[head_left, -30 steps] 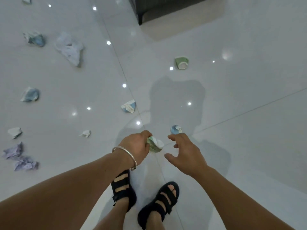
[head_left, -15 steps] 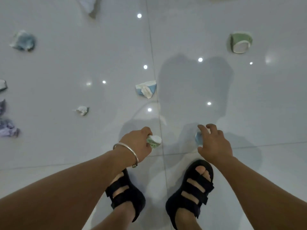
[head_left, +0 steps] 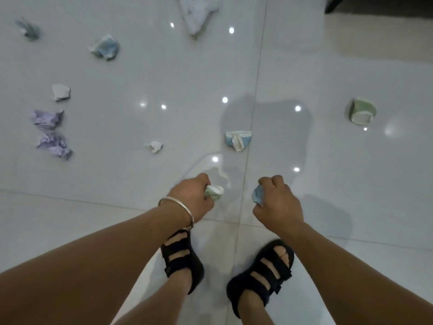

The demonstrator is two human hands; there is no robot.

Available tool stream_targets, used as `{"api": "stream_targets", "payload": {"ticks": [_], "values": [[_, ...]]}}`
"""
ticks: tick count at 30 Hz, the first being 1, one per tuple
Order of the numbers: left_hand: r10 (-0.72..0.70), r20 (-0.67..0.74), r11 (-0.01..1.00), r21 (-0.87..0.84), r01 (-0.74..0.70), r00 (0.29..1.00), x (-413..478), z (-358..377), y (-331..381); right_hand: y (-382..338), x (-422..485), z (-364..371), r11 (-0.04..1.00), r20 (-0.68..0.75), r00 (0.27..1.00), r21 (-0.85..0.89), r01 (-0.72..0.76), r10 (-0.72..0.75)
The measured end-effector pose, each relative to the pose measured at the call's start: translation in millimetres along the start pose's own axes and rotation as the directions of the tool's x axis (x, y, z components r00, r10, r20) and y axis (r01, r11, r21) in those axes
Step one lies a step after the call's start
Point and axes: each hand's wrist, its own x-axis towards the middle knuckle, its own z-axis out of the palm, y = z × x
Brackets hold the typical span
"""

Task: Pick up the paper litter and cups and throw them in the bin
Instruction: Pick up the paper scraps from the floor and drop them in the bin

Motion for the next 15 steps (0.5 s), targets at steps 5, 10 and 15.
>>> {"api": "stream_targets", "payload": {"ticks": [5,10,15], "values": [[-0.025,-0.095,0.999,-0.042,0.021,0.995,-72,-101,19,-93,-41,-109,0.995,-0.022,0.995,-0.006,0.102,-0.102],[-0.072,-0.218,0.990,-0.137,0.043,0.973,-154,-197,30,-169,-98,-207,0.981,-0.078,0.978,-0.027,0.194,-0.196],[-0.144,-0.312,0.975,-0.205,0.081,0.939,-235,-270,35,-234,-150,-286,0.955,-0.111,0.949,-0.072,0.288,-0.294]]}}
